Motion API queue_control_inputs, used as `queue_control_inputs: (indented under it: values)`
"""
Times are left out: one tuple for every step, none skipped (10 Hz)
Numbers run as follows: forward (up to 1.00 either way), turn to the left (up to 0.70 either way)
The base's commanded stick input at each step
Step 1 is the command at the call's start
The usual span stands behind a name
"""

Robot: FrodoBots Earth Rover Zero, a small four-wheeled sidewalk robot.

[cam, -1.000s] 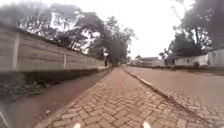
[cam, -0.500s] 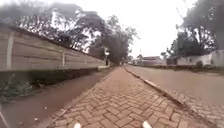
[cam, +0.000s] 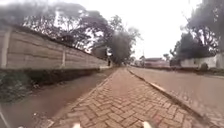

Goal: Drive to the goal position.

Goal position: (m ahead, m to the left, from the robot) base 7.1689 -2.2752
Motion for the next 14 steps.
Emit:
queue_control_inputs:
  values:
    - [0.7,-0.1]
    - [0.7,0.03]
    - [0.7,0.08]
    - [0.7,0.01]
    - [0.7,0.02]
    - [0.7,0.01]
    - [0.7,0.06]
    - [0.7,0.1]
    - [0.7,0.07]
    - [0.7,0.02]
    - [0.7,-0.1]
    - [0.7,-0.17]
    - [0.7,-0.23]
    - [0.7,-0.28]
